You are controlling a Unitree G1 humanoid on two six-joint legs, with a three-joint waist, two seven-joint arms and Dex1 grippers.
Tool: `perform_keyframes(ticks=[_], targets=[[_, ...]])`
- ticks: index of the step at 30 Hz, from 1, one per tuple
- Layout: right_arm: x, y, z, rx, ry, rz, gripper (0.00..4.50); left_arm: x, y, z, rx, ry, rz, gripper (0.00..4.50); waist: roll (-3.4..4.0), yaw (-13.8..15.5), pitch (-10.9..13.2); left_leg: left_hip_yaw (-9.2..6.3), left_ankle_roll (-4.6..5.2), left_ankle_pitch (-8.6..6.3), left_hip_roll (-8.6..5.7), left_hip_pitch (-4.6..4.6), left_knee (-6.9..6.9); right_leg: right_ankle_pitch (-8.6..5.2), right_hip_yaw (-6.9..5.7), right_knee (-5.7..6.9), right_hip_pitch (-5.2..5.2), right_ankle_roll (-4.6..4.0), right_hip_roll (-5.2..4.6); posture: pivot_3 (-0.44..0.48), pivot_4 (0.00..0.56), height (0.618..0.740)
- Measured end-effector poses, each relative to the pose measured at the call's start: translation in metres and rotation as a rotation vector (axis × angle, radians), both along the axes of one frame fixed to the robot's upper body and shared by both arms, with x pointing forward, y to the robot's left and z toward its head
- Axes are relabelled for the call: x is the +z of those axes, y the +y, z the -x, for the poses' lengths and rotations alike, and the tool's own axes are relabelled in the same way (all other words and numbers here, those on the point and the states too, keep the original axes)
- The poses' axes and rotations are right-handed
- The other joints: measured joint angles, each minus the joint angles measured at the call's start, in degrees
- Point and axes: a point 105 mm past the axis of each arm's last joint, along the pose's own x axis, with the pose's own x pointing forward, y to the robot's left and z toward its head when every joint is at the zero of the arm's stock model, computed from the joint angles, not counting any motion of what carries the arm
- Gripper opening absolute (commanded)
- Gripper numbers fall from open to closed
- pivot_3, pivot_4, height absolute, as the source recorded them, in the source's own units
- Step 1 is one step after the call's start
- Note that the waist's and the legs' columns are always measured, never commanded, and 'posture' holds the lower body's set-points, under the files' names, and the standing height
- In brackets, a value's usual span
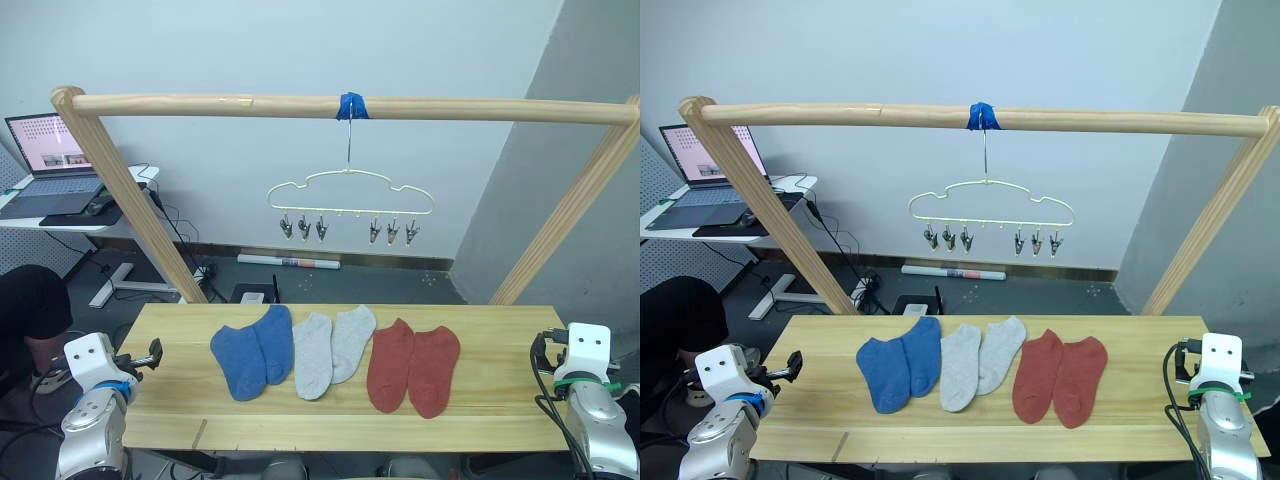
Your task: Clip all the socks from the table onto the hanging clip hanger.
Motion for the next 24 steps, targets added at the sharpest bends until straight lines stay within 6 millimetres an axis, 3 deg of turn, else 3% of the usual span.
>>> perform_keyframes(ticks=[6, 13, 18, 24], targets=[[0.002, -0.003, 0.001, 0.008, 0.005, 0.011, 4.50, 0.003, 0.001, 0.000, 0.012, 0.003, -0.018, 4.44, 0.04, 0.0, 0.3, 0.02, 0.00, 0.00, 0.00, -0.01, 0.00, -0.01, 0.02, -0.01, 0.00, 0.01, -0.01, 0.014, 0.028, 0.740], [0.004, 0.001, 0.001, 0.072, 0.021, 0.015, 4.50, 0.027, -0.015, -0.006, -0.103, -0.093, 0.056, 4.44, 0.08, 0.0, 0.7, 0.04, 0.00, 0.00, 0.02, -0.04, -0.05, -0.01, 0.03, -0.04, -0.03, -0.01, -0.01, 0.005, 0.032, 0.740], [0.017, 0.027, -0.011, 0.266, 0.019, -0.032, 4.50, 0.054, -0.032, -0.002, -0.232, -0.160, 0.056, 4.44, -0.04, -0.3, 1.2, 0.08, 0.00, 0.00, 0.06, -0.04, -0.07, -0.02, 0.07, -0.04, -0.03, -0.01, 0.00, 0.007, 0.040, 0.740], [0.023, 0.063, -0.019, 0.512, 0.054, -0.078, 4.50, 0.091, -0.060, -0.012, -0.440, -0.229, -0.051, 4.44, 0.01, 0.2, 1.9, 0.07, 0.00, 0.00, 0.02, -0.11, -0.05, -0.02, 0.06, -0.21, -0.02, -0.02, -0.05, 0.009, 0.047, 0.740]])
